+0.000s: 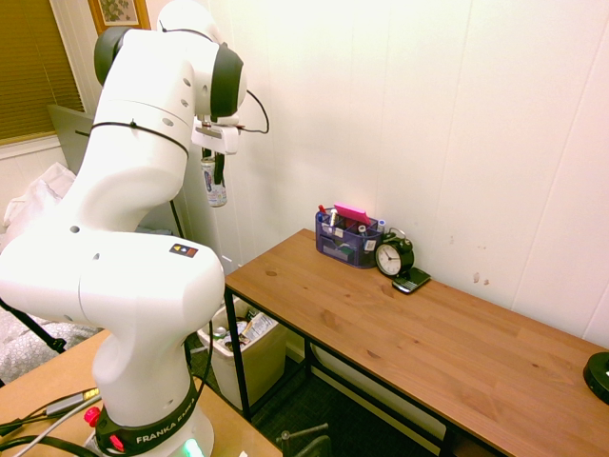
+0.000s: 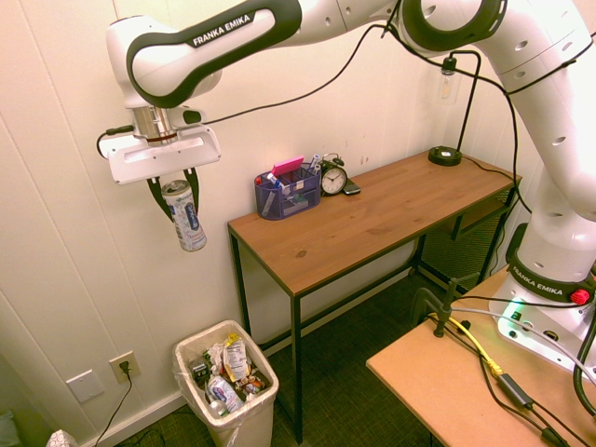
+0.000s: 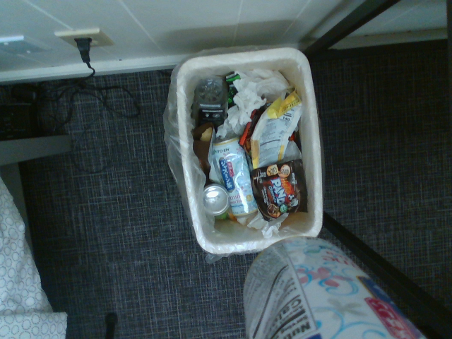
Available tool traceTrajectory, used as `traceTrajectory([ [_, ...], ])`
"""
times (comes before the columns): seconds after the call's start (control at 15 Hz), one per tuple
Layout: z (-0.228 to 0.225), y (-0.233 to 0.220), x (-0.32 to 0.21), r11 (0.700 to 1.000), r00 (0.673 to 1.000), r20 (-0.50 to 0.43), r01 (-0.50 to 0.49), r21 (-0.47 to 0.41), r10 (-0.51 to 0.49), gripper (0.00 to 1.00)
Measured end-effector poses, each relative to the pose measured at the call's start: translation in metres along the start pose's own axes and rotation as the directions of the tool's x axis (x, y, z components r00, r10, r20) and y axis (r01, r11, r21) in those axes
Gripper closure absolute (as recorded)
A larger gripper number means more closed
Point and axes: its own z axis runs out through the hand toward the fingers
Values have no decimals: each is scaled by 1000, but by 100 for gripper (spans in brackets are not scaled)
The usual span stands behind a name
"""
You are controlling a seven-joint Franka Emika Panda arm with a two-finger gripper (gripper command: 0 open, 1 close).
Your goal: Throw the can in the trash bin
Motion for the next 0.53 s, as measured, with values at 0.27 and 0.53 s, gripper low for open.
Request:
traceTrajectory([
  [0.27, -4, -24, 15, 1000, 1000, 20, -14, -11, 15, 0],
  [0.53, -6, -36, 39, 1000, 999, 28, -25, -1, 25, 0],
])
